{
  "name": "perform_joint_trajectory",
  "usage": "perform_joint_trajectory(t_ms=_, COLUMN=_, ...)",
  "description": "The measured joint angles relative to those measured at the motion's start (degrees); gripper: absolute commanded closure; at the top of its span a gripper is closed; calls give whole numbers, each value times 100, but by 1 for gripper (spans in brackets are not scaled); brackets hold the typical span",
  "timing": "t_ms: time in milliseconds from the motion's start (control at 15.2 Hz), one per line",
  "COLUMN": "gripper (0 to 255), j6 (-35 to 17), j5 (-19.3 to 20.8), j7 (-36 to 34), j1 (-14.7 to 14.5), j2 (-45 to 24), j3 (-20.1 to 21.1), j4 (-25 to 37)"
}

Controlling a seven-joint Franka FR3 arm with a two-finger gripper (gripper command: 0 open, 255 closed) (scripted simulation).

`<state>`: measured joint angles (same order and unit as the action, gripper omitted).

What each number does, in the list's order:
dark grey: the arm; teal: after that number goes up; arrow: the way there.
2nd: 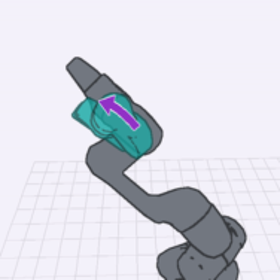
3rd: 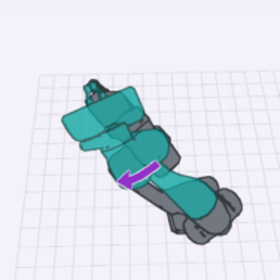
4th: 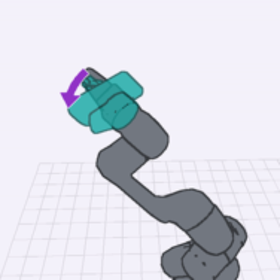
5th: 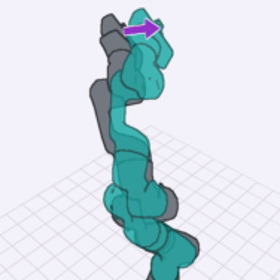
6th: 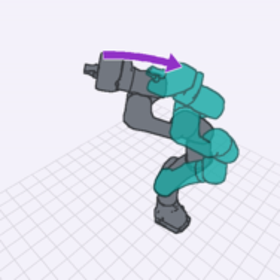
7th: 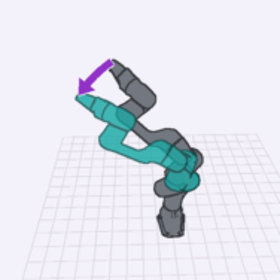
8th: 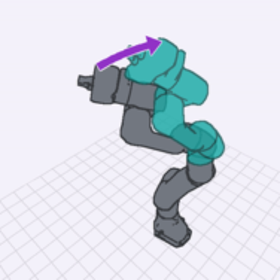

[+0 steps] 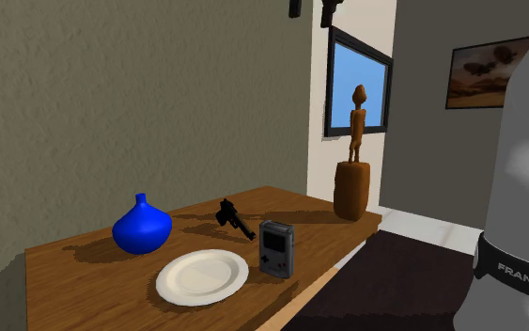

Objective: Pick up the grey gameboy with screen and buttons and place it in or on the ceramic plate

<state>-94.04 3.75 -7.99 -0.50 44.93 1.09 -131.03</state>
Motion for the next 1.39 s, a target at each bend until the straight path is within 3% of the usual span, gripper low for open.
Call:
perform_joint_trajectory(t_ms=132, gripper=0, j6=-91, j5=5, j7=8, j1=1, j2=-22, j3=-13, j4=-80)
perform_joint_trajectory(t_ms=528, gripper=0, j6=-1002, j5=81, j7=149, j1=47, j2=-408, j3=-196, j4=-726)
perform_joint_trajectory(t_ms=1386, gripper=0, j6=-3537, j5=149, j7=307, j1=96, j2=-2427, j3=-456, j4=-1514)
